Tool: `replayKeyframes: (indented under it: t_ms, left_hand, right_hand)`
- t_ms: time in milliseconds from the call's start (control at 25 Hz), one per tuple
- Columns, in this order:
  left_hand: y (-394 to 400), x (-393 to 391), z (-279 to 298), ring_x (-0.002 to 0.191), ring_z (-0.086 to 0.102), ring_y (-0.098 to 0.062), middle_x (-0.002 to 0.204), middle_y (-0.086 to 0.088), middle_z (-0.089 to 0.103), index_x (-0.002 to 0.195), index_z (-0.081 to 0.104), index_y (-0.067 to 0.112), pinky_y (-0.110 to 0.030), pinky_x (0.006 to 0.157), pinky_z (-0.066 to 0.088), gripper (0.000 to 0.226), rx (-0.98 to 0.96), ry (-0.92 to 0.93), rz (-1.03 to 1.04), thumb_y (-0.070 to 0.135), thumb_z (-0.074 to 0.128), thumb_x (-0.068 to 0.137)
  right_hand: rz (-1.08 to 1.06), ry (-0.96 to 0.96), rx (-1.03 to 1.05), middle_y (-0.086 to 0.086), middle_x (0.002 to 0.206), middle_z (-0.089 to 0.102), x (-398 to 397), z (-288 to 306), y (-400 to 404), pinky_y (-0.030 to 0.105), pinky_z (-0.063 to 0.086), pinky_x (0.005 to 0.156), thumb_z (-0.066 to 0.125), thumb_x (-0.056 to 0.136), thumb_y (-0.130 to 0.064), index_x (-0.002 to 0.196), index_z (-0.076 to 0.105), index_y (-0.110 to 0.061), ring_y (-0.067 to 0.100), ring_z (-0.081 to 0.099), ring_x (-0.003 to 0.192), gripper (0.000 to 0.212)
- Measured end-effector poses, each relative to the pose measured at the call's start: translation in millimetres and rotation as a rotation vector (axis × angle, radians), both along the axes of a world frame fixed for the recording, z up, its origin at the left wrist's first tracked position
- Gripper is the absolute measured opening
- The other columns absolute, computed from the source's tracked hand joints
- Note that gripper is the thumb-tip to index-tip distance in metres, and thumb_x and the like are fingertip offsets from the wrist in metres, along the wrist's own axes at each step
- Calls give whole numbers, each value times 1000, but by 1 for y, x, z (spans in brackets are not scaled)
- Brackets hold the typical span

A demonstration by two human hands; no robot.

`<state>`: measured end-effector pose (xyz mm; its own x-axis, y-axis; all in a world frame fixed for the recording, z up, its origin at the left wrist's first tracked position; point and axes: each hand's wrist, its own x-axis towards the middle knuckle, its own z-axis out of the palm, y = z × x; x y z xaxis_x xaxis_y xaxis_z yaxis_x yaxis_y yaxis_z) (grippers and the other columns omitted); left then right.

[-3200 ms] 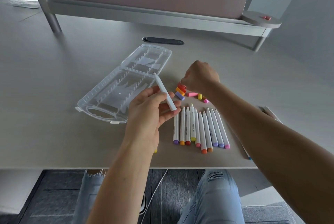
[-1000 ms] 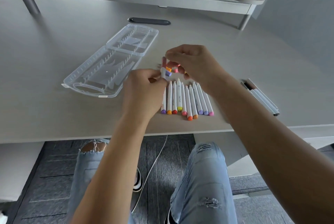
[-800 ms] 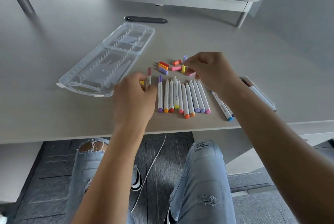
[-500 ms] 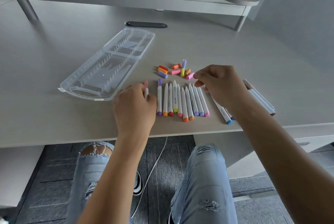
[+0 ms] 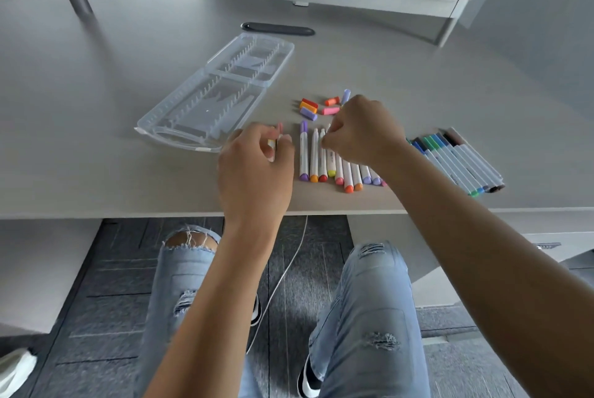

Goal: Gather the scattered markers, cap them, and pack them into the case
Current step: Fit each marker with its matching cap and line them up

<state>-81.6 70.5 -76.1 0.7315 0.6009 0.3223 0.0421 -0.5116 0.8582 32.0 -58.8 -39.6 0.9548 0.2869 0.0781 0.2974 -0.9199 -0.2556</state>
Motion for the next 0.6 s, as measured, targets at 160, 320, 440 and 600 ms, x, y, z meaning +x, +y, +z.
replayKeyframes:
  t_ms: [160, 320, 440, 600]
  left_hand:
    - [7, -7, 4, 77, 65, -20, 77, 4, 67, 92, 73, 22, -40, 75, 53, 13, -39, -23, -8, 32, 64, 88]
    - [11, -11, 7, 82, 64, -18, 80, 5, 68, 95, 74, 20, -36, 78, 50, 14, -48, -25, -11, 29, 65, 90]
    - [10, -11, 5, 77, 68, -18, 81, 6, 69, 97, 73, 20, -37, 77, 54, 14, -77, -25, -51, 26, 63, 89]
    - [0, -6, 6, 70, 69, -17, 83, 5, 69, 99, 71, 19, -42, 73, 56, 13, -101, -70, -124, 20, 68, 86]
  right_hand:
    - [-43, -8, -169, 5, 80, 59, 1, 16, 18, 26, 33, 53, 70, 86, -24, 73, 51, -17, 21, 53, 64, 25]
    - [-60, 1, -307, 6, 94, 56, -3, 23, 32, 25, 28, 51, 68, 85, -27, 75, 49, -18, 18, 48, 63, 24]
    - [-78, 5, -291, 2, 85, 57, -4, 22, 34, 25, 29, 51, 71, 85, -38, 74, 50, -19, 18, 50, 62, 30]
    - [-195, 59, 79, 1, 64, 52, -7, 20, 13, 25, 32, 51, 70, 85, -50, 75, 58, -7, 17, 47, 54, 46]
